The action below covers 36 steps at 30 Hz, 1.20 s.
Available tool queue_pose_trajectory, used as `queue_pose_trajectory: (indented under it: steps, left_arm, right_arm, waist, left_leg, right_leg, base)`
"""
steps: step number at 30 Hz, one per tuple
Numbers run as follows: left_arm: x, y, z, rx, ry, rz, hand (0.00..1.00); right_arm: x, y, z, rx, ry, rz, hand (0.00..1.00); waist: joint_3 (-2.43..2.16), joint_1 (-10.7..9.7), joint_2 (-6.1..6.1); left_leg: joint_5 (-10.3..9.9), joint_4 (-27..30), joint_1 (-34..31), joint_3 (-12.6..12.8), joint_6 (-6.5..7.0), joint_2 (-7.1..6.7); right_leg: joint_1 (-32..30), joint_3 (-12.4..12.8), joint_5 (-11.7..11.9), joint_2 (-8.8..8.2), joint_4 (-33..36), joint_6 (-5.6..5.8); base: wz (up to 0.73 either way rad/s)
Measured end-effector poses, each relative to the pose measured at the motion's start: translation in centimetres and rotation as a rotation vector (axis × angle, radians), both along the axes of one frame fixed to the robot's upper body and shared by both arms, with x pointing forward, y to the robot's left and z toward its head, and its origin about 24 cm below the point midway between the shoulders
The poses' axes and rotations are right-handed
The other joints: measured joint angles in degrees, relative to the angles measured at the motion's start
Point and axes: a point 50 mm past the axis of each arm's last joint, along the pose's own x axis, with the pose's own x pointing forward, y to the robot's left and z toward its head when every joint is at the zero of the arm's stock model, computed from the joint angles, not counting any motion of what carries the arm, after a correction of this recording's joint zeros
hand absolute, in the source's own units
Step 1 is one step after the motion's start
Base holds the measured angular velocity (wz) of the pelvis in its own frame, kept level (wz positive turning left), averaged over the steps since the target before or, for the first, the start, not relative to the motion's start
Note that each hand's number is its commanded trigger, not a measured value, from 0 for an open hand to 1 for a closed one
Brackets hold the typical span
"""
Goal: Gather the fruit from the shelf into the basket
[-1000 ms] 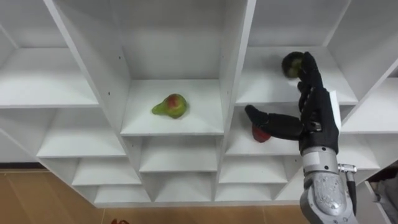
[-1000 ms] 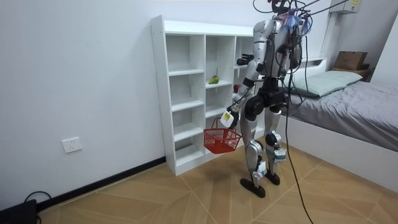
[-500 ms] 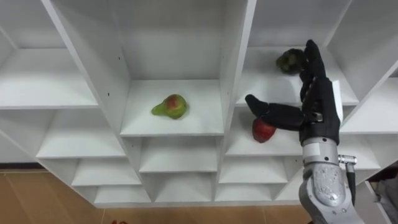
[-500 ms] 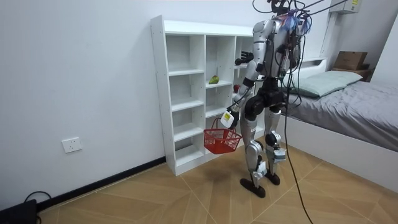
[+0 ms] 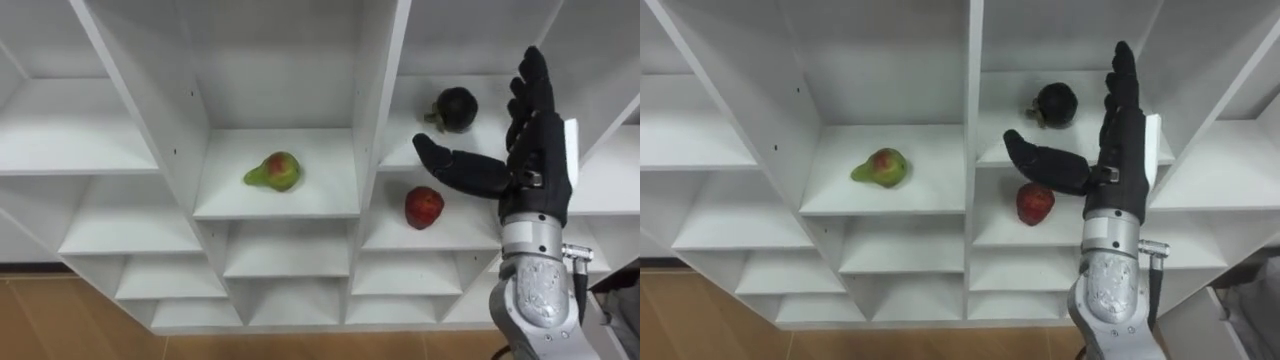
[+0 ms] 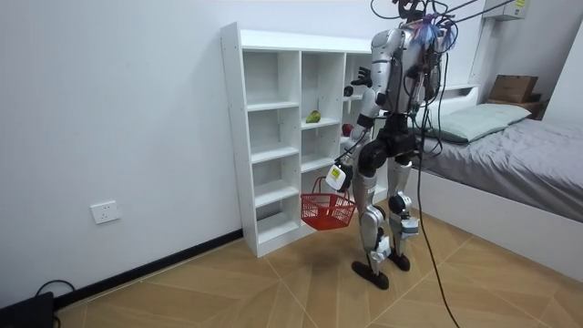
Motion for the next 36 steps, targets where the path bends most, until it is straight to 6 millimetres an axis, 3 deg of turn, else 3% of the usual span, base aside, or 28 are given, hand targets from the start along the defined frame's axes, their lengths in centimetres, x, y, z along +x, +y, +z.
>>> queue_pose_trajectory:
  steps: [17,27,31,36]
  left_arm:
    - [-0.2,0.0,0.0,0.0,0.018,0.004,1.0]
    - [-1.8,0.3,0.0,-0.001,0.048,0.027,1.0]
    - [-2.7,0.3,-0.1,0.005,0.093,-0.027,1.0]
    - [-3.8,0.3,-0.1,0.009,0.153,-0.06,1.0]
  right_arm:
    - [-0.1,-0.1,0.1,0.001,-0.006,-0.025,0.0]
    - [0.5,-0.8,-2.1,-0.089,0.099,-0.02,0.0]
    - [0.8,-1.2,-1.8,-0.135,0.1,-0.027,0.0]
    - [1.4,-1.9,-1.2,-0.167,0.086,-0.046,0.0]
  waist:
    - [0.21,0.3,-0.23]
    - [0.63,1.0,0.23]
    - [0.25,1.6,-0.45]
    - [0.14,1.6,-1.31]
  left_leg:
    - [0.0,0.0,0.1,-0.1,0.0,-0.01]
    - [0.0,-0.1,-0.2,-0.3,-0.01,-0.01]
    - [0.0,0.0,-0.4,-0.7,-0.02,0.04]
    - [0.0,0.3,0.1,-2.0,0.0,-0.12]
  right_leg:
    - [0.2,0.0,0.0,0.03,-0.1,0.0]
    - [0.0,0.0,0.0,0.08,-0.1,0.0]
    - [0.0,-0.5,0.0,0.12,-0.1,0.0]
    - [1.1,-1.6,0.0,-0.11,-0.3,0.0]
  base:
    - [0.0]
    - [0.0]
    - [0.04]
    - [0.13]
